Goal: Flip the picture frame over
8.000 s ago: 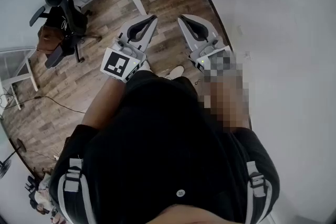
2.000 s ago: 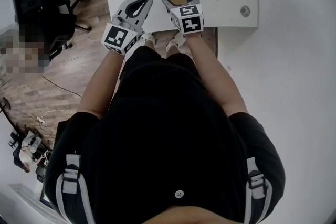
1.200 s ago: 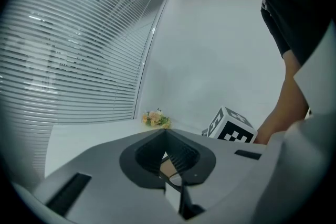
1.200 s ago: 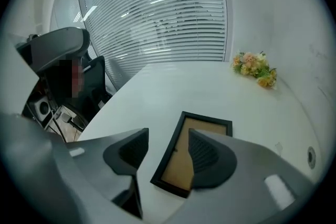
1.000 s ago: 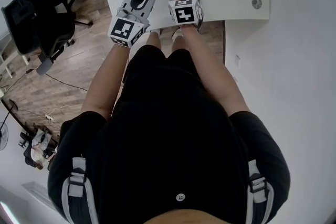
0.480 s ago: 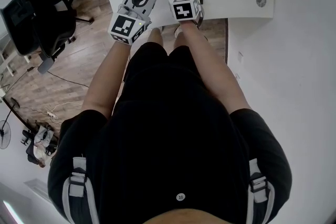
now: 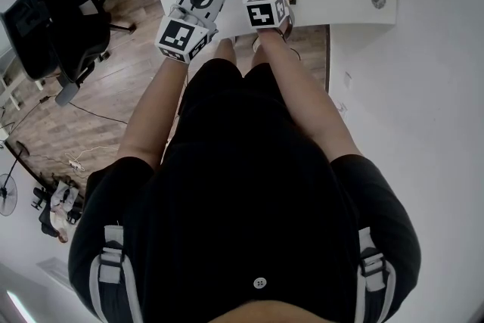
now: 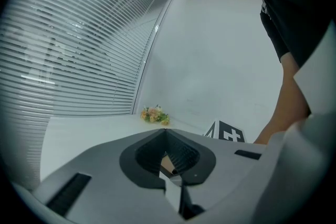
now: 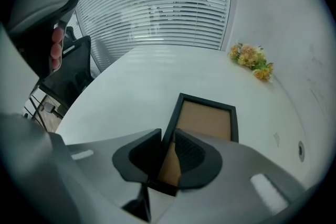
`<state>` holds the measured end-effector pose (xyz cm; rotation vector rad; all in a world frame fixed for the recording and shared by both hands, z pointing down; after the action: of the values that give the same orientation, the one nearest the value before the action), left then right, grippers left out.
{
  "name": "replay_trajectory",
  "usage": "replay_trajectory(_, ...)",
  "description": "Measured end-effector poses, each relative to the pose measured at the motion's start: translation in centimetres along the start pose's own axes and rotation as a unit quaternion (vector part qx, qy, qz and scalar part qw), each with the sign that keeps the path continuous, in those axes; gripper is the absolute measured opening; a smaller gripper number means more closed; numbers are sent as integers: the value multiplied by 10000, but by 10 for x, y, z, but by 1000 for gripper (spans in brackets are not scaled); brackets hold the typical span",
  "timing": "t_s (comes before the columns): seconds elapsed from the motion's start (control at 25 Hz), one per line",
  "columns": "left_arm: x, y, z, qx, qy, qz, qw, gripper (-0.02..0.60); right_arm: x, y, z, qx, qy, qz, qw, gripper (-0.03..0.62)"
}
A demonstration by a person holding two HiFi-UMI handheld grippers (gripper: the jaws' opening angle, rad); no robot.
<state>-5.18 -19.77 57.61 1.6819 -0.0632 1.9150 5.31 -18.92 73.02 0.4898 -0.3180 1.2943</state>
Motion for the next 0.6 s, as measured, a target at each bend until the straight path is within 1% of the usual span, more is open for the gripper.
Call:
replay_trajectory(0.24, -3, -1, -4, 5, -14, 23, 10000, 5, -1, -3, -4, -27, 24, 257, 9997, 81)
replay_trajectory(0.36, -3, -2, -6, -3, -17, 18, 10000, 5, -4, -7, -9, -33, -43, 370, 9993, 78)
replay_trajectory(0.4, -3, -3, -6, -7, -20, 18, 10000, 5, -6, -8, -11, -34, -75, 403, 9992, 54)
replay_trajectory(0.6, -7, -5, -8, -26, -46, 41, 10000, 5, -11, -13, -17, -105, -170, 536, 9984, 49)
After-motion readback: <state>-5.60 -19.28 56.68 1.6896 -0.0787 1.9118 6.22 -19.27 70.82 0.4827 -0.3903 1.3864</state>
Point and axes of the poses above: the fingertips, and each gripper's own axes: z forward along the fingers, y to its left, x out of its underside, the point moved 3 cm from there along -z, backward along the fingers, and after that the axes turned 13 degrees about x, right-handed, at the moved point
